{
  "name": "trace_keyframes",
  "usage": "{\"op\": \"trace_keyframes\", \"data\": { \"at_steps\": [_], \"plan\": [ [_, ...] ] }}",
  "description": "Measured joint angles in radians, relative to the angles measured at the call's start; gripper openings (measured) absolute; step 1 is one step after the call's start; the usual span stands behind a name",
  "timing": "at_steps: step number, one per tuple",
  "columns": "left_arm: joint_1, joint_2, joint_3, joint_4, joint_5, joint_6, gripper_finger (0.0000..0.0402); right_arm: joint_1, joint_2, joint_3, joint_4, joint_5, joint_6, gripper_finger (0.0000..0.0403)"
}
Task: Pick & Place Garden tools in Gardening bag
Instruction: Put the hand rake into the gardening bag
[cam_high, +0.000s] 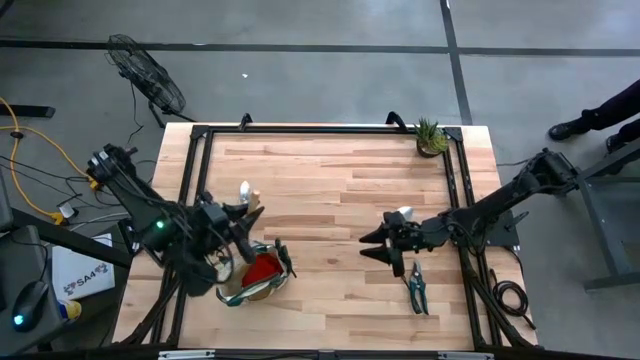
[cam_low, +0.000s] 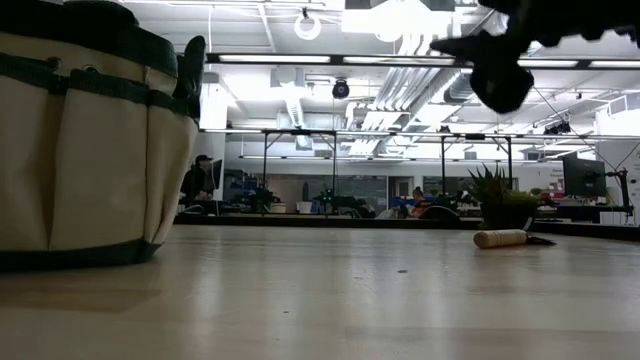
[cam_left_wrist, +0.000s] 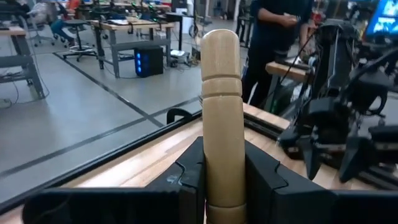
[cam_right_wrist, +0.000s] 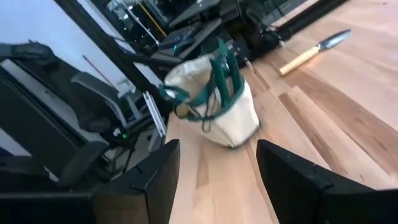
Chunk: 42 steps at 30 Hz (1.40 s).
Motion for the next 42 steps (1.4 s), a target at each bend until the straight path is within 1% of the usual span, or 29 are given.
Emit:
{"op": "trace_keyframes", "data": {
  "at_steps": [4,7,10,12,14,16,18,22,24,27,30,35,39,42],
  "plan": [
    [0.006,0.055,0.000,0.102,-0.020,-0.004,0.0058,-0.001,0.000,-0.043,0.026,-0.038,-0.013,0.0205],
    [0.025,0.095,0.000,0.191,-0.028,0.001,0.0058,-0.001,0.000,-0.078,0.072,-0.112,-0.023,0.0205],
    [0.037,0.115,0.000,0.271,-0.049,0.029,0.0058,-0.001,0.000,-0.139,0.205,-0.206,-0.040,0.0205],
    [0.052,0.134,0.001,0.345,-0.067,0.058,0.0058,-0.001,0.000,-0.191,0.301,-0.238,-0.043,0.0205],
    [0.057,0.153,0.000,0.436,-0.083,0.123,0.0058,-0.001,0.000,-0.238,0.381,-0.258,-0.042,0.0205],
    [0.063,0.165,0.001,0.564,-0.119,0.229,0.0058,-0.002,0.000,-0.268,0.427,-0.281,-0.041,0.0205],
    [0.068,0.180,0.011,0.682,-0.151,0.335,0.0058,-0.002,0.000,-0.285,0.437,-0.307,-0.030,0.0205],
    [0.079,0.225,0.048,0.836,-0.154,0.502,0.0058,-0.001,0.000,-0.291,0.437,-0.337,-0.025,0.0205],
    [0.087,0.248,0.074,0.911,-0.154,0.569,0.0058,-0.001,0.000,-0.291,0.437,-0.338,-0.027,0.0205],
    [0.098,0.289,0.111,0.998,-0.155,0.625,0.0058,-0.001,0.000,-0.291,0.433,-0.338,-0.036,0.0205],
    [0.107,0.342,0.152,1.025,-0.153,0.654,0.0058,-0.001,0.000,-0.291,0.432,-0.335,-0.044,0.0205],
    [0.106,0.433,0.259,1.031,-0.153,0.640,0.0058,-0.001,0.000,-0.291,0.425,-0.329,-0.049,0.0205],
    [0.100,0.519,0.375,1.030,-0.152,0.643,0.0058,-0.001,0.000,-0.291,0.394,-0.329,-0.031,0.0205],
    [0.094,0.580,0.463,1.031,-0.152,0.686,0.0058,-0.001,0.000,-0.291,0.365,-0.329,-0.016,0.0205]
  ]
}}
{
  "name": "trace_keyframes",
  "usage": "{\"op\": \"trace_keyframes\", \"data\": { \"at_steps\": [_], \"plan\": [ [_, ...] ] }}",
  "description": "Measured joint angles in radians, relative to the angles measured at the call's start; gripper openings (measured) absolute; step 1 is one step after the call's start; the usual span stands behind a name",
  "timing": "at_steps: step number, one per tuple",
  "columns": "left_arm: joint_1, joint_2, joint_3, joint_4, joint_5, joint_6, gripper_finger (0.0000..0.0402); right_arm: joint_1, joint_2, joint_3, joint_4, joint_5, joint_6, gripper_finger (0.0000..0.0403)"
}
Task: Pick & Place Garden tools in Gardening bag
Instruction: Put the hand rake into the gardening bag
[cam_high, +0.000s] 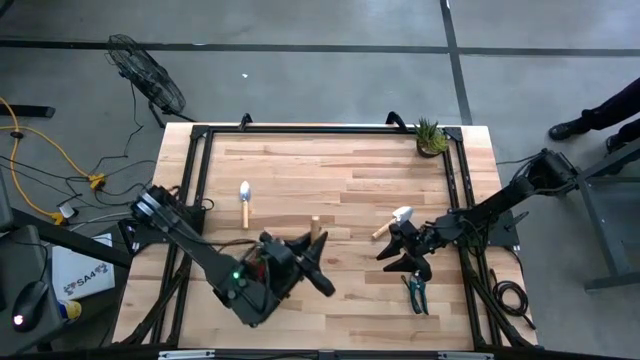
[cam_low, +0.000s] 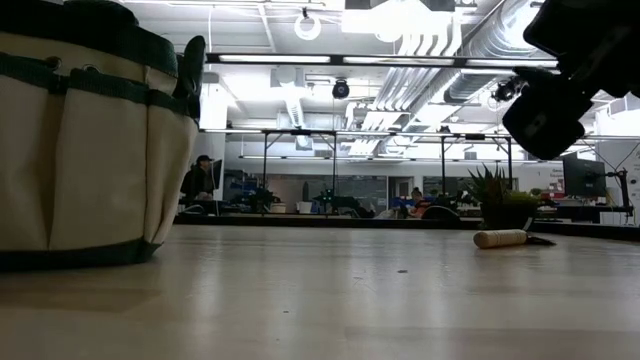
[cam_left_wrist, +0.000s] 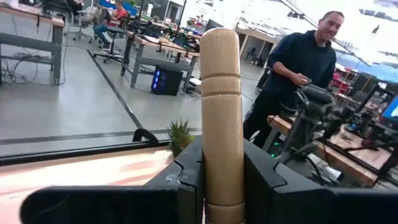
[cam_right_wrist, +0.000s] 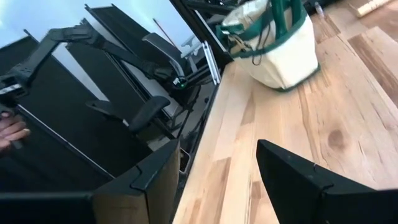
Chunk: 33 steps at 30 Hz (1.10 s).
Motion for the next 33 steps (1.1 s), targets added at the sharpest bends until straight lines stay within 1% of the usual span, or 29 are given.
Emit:
{"op": "trace_keyframes", "data": {
  "at_steps": [3,6,9,11,16,23,33],
  "plan": [
    [-0.002,0.048,0.063,-0.001,0.005,0.017,0.0058,0.000,0.000,0.000,-0.010,0.000,0.002,0.0205],
    [-0.002,0.071,0.089,0.004,0.001,0.014,0.0058,0.000,0.000,0.000,-0.009,-0.003,0.002,0.0205],
    [-0.003,0.083,0.089,-0.003,0.001,-0.025,0.0058,0.000,0.000,0.000,-0.009,-0.003,-0.007,0.0205],
    [-0.009,0.095,0.089,0.003,0.001,-0.078,0.0058,0.000,0.000,0.000,-0.009,-0.003,-0.007,0.0205],
    [-0.044,0.128,0.089,0.000,0.000,-0.144,0.0058,0.000,0.000,0.000,-0.010,-0.003,-0.009,0.0205],
    [-0.058,0.155,0.089,-0.001,0.001,-0.165,0.0058,0.000,0.000,0.000,-0.010,-0.003,-0.009,0.0205],
    [-0.128,0.165,0.089,-0.030,-0.001,-0.178,0.0058,0.000,0.000,0.000,-0.010,-0.003,-0.009,0.0205]
  ]
}}
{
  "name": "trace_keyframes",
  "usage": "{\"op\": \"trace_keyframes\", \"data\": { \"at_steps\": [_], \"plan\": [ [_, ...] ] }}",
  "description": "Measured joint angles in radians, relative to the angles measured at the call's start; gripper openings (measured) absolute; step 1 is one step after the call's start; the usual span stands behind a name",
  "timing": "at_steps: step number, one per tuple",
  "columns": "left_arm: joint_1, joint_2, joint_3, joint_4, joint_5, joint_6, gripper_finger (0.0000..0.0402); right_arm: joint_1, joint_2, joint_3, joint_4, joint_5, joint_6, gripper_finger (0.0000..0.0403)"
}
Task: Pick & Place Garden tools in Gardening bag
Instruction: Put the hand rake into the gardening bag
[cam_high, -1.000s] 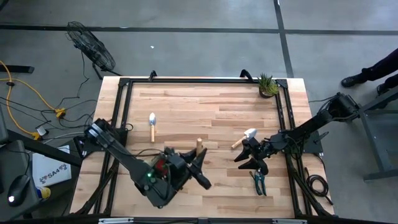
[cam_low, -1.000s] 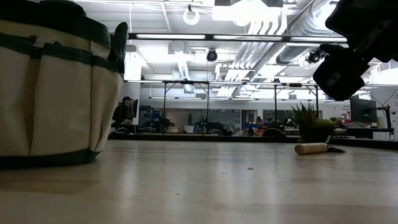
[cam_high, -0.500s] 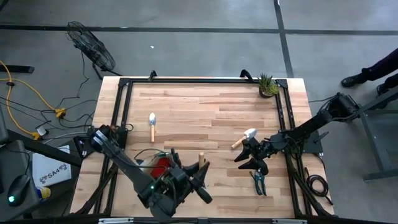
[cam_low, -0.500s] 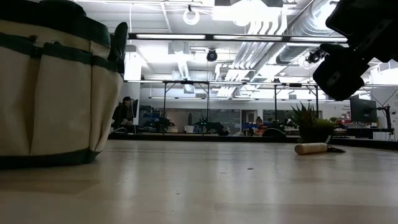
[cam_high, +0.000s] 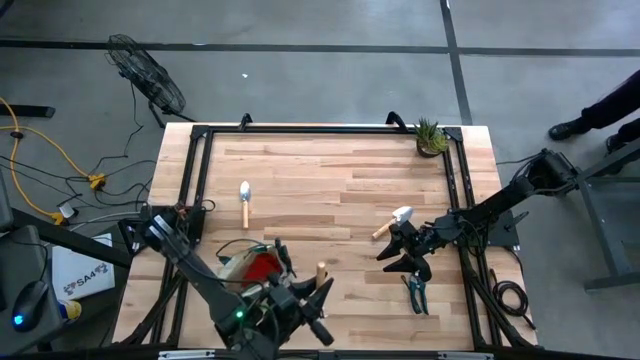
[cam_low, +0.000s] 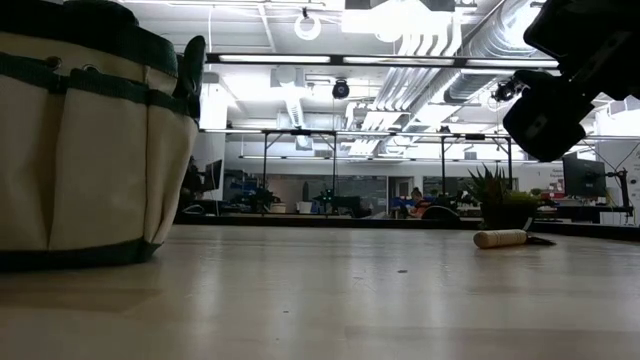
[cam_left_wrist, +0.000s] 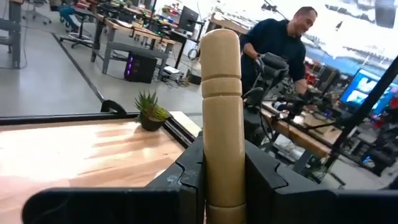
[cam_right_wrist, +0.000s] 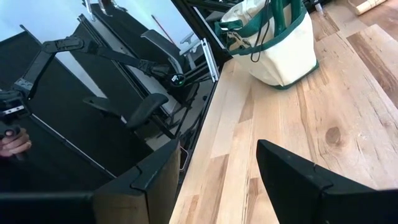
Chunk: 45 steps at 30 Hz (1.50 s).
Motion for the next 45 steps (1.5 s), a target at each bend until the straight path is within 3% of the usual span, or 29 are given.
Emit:
{"op": "trace_keyframes", "data": {
  "at_steps": [20,30,45],
  "plan": [
    [-0.130,0.016,-0.011,-0.038,0.001,-0.042,0.0058,0.000,0.000,0.000,0.000,0.001,0.000,0.0204],
    [-0.129,0.016,-0.011,-0.059,0.001,-0.049,0.0058,0.000,0.000,0.000,0.000,0.000,0.000,0.0204],
    [-0.103,0.037,-0.011,-0.272,0.002,-0.065,0.0058,0.000,0.000,0.000,-0.001,0.000,0.000,0.0203]
  ]
}}
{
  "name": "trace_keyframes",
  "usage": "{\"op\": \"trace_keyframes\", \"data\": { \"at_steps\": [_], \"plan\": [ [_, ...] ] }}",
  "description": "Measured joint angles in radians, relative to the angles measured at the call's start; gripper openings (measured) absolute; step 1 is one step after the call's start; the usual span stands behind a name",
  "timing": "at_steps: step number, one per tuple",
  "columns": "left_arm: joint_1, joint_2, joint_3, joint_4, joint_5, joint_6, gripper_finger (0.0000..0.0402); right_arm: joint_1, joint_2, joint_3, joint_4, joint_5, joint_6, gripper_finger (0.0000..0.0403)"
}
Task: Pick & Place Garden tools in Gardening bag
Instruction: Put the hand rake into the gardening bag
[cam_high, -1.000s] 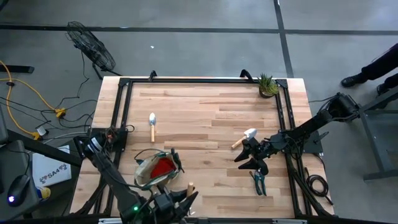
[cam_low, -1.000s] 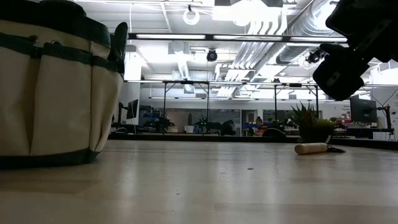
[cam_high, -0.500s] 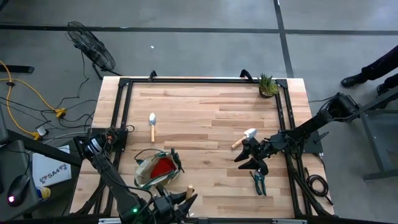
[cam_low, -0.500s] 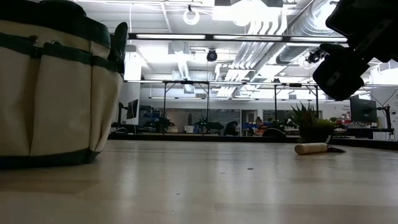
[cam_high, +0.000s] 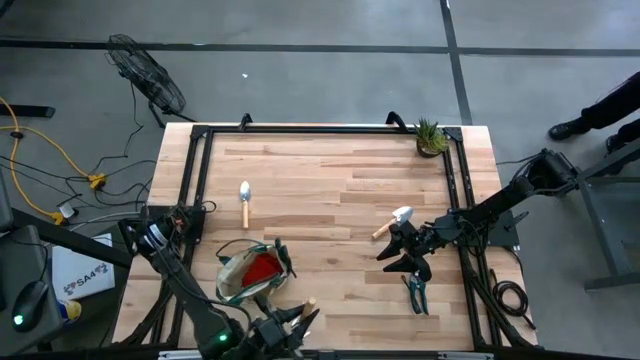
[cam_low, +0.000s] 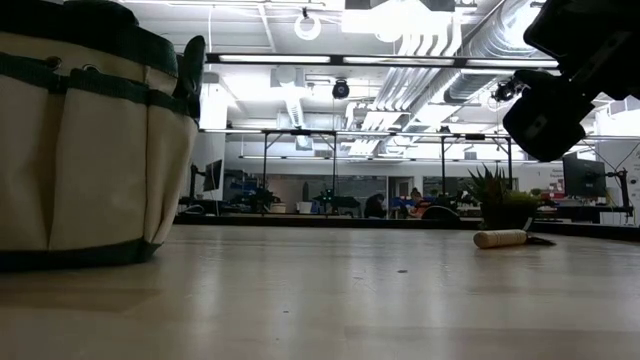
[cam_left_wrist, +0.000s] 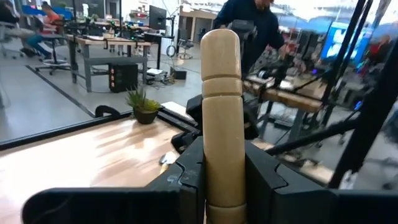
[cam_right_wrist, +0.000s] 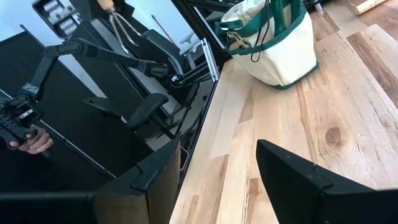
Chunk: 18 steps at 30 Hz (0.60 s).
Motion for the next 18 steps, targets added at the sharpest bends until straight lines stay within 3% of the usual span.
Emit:
{"op": "trace_keyframes", "data": {
  "at_steps": [5,12,18],
  "plan": [
    [0.038,-0.002,0.000,-0.069,0.028,-0.084,0.0058,0.000,0.000,0.000,-0.001,0.000,0.000,0.0203],
    [0.136,-0.003,0.000,-0.260,0.337,-0.384,0.0058,0.000,0.000,0.000,-0.003,0.001,0.000,0.0204],
    [0.159,-0.003,0.000,-0.370,0.461,-0.529,0.0058,0.000,0.000,0.000,-0.003,0.001,0.000,0.0204]
  ]
}}
